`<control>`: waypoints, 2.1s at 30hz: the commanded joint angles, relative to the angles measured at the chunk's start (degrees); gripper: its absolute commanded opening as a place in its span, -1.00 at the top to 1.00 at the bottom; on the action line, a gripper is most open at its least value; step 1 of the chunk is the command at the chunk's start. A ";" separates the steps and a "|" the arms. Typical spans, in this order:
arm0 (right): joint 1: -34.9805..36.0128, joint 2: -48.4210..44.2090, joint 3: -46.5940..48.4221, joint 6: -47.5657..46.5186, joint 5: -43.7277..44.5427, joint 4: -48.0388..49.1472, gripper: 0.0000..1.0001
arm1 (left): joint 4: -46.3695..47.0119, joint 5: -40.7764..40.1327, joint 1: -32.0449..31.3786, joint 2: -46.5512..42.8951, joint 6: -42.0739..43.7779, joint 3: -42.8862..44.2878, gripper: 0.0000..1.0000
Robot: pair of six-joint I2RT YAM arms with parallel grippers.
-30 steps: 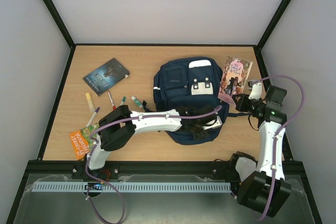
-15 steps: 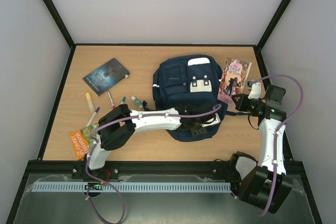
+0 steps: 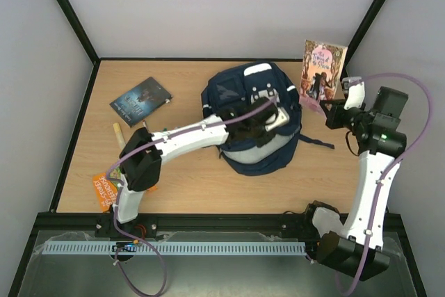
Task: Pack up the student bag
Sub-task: Place the book in the student bag.
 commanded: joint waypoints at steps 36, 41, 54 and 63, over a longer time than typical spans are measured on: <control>2.45 14.68 -0.66 -37.33 -13.55 -36.14 0.98 | 7.78 10.42 13.32 -2.72 -10.25 19.69 0.95; 3.73 21.16 1.35 -28.83 -16.81 -33.89 0.98 | 8.60 9.87 13.09 -3.45 -9.46 19.61 0.95; 10.98 32.01 4.79 -9.83 -16.91 -26.08 0.98 | 11.83 6.50 11.32 -4.82 -8.10 16.34 0.95; 10.99 41.32 5.64 -6.00 -20.01 -25.05 0.98 | 12.88 3.16 9.53 -5.05 -7.15 14.63 0.95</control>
